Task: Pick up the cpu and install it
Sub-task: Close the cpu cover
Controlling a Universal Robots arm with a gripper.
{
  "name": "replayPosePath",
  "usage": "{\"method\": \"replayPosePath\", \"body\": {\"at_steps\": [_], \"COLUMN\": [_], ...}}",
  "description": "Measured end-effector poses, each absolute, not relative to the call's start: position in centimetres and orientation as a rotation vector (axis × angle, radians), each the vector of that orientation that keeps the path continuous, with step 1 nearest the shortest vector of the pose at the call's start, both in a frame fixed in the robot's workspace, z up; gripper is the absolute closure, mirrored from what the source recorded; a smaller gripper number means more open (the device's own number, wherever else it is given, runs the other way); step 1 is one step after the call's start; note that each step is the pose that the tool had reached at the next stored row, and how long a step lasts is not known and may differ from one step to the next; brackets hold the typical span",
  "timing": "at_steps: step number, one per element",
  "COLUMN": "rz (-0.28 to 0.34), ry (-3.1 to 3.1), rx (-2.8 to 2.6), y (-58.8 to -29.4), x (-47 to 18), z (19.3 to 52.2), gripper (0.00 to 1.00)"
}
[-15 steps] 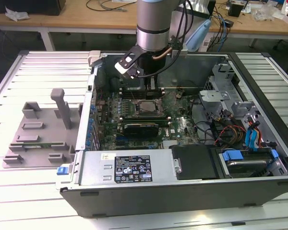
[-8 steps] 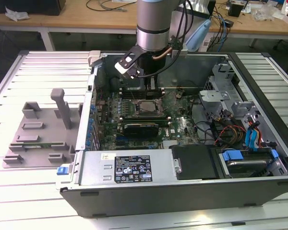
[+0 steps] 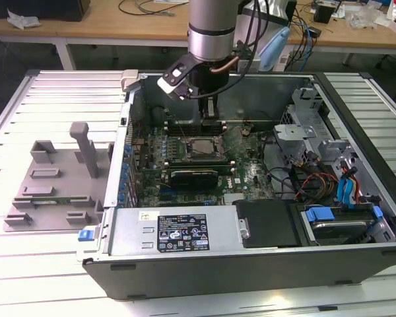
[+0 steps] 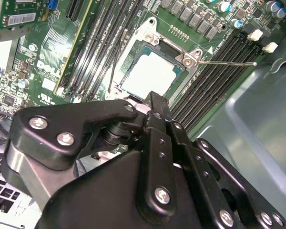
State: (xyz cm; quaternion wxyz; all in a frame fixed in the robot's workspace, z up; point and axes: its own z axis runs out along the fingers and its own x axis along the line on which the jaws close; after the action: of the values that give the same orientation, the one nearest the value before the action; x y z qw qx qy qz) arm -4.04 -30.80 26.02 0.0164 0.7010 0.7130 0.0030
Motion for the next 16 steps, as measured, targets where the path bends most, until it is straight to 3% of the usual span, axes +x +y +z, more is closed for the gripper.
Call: {"method": "replayPosePath", "body": {"at_steps": [16], "rz": [0.009], "ry": [2.217], "rx": [2.179], "y": [-30.8], "x": [-2.9], "z": [26.9], "gripper": [0.89]}}
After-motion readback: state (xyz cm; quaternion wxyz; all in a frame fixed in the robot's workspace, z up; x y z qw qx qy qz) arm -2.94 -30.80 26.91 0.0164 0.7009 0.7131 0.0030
